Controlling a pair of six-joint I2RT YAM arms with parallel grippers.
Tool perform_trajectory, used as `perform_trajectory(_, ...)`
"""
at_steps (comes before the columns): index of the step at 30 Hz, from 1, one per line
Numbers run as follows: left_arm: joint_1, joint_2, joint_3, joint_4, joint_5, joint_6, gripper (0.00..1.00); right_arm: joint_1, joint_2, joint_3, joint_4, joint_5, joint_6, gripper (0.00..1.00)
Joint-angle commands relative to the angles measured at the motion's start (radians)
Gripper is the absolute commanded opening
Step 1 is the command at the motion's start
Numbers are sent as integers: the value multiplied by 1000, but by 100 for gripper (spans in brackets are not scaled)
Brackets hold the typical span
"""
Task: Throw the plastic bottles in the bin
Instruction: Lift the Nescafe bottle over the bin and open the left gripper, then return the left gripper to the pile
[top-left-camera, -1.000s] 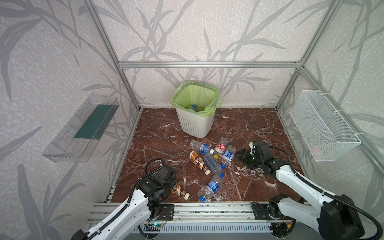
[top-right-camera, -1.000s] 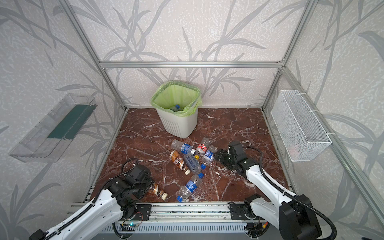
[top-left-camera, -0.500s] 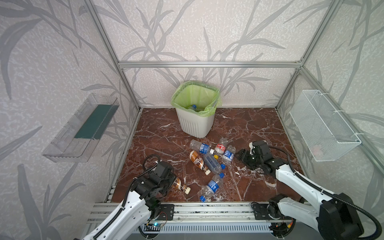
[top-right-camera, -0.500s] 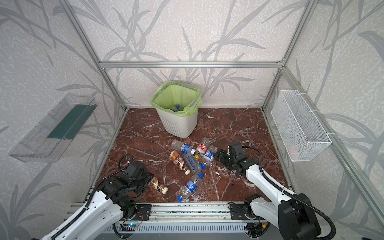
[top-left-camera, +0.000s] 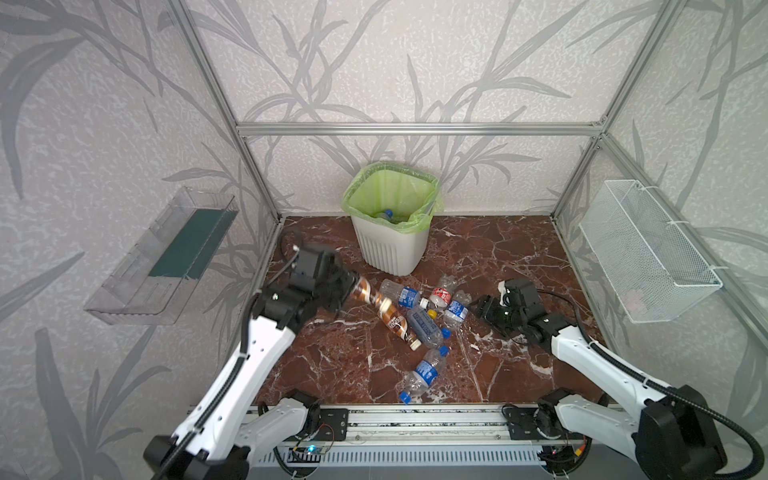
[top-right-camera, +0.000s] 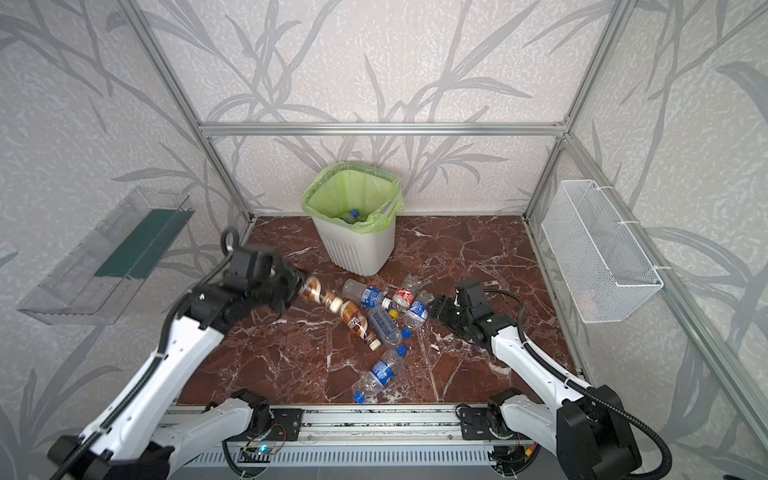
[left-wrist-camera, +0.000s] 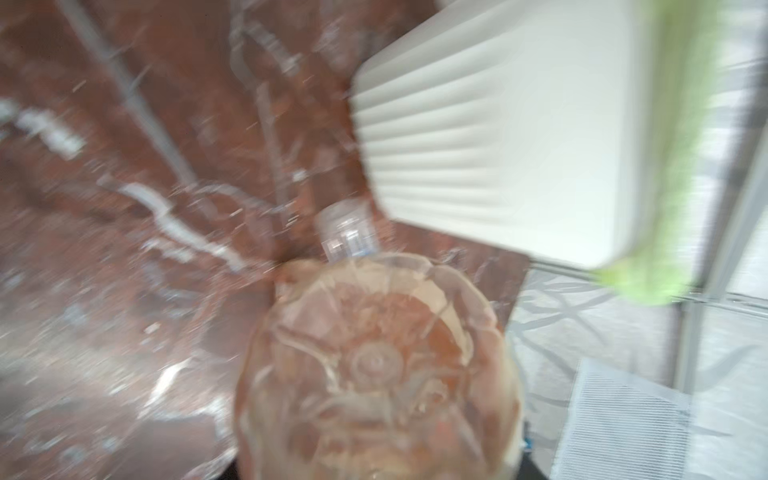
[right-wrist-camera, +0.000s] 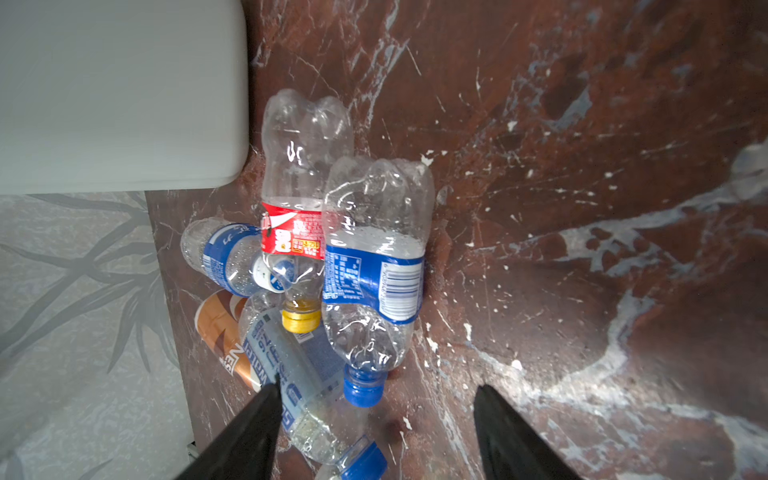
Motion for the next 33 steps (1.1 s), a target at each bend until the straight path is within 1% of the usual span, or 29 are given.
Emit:
perform_trajectory(1, 41, 276, 517, -10, 14, 142, 55, -5, -13, 85, -60, 18, -8, 73)
perform_trajectory(2, 57, 374, 703, -76, 10, 154, 58, -7, -19, 101, -82, 24, -16, 73)
perform_trajectory(3, 72, 475, 864, -145, 25, 161, 63, -9, -28, 112, -97, 25, -22, 73)
perform_trajectory(4, 80, 540, 986, -213, 29, 160, 70, -11, -35, 116, -108, 28, -27, 73)
perform_trajectory(5, 95, 611, 1091, -291, 75, 165, 77, -14, -46, 115, -118, 34, -27, 73)
perform_trajectory(6, 104, 652, 1185, -364, 119, 175, 82, -19, -57, 107, -120, 38, -26, 74)
perform_trajectory(7, 104, 658, 1215, -412, 111, 189, 86, -25, -70, 94, -116, 34, -22, 74)
perform_trajectory(8, 102, 633, 1188, -439, 80, 212, 90, -30, -83, 78, -111, 33, -16, 74)
perform_trajectory(9, 101, 567, 1086, -410, 64, 233, 93, -32, -94, 61, -103, 34, -11, 74)
perform_trajectory(10, 105, 477, 951, -346, 60, 240, 94, -34, -100, 52, -100, 31, -8, 74)
perform_trajectory(11, 107, 363, 783, -247, 42, 238, 95, -36, -104, 46, -99, 27, -9, 74)
perform_trajectory(12, 108, 244, 580, -138, 20, 237, 98, -36, -108, 40, -101, 25, -11, 75)
perform_trajectory(13, 115, 156, 461, -87, 7, 235, 99, -36, -111, 34, -99, 24, -10, 75)
perform_trajectory(14, 120, 80, 351, -84, -16, 248, 99, -36, -115, 26, -96, 22, -10, 75)
perform_trajectory(15, 125, 28, 279, -105, -25, 255, 99, -35, -117, 20, -96, 21, -12, 75)
perform_trajectory(17, 136, -72, 88, -115, -9, 256, 99, -36, -121, 9, -98, 18, -17, 75)
perform_trajectory(20, 141, -207, -182, -84, 31, 235, 97, -37, -122, 2, -105, 6, -27, 74)
perform_trajectory(23, 143, -305, -386, -67, 61, 207, 95, -34, -132, -8, -122, 0, -28, 74)
perform_trajectory(26, 143, -372, -529, -45, 101, 167, 93, -21, -148, -28, -123, 4, -19, 74)
perform_trajectory(29, 143, -407, -600, -39, 118, 147, 92, -2, -162, -40, -132, 15, -9, 74)
perform_trajectory(33, 143, -423, -630, -33, 116, 141, 92, 22, -176, -47, -140, 30, 0, 74)
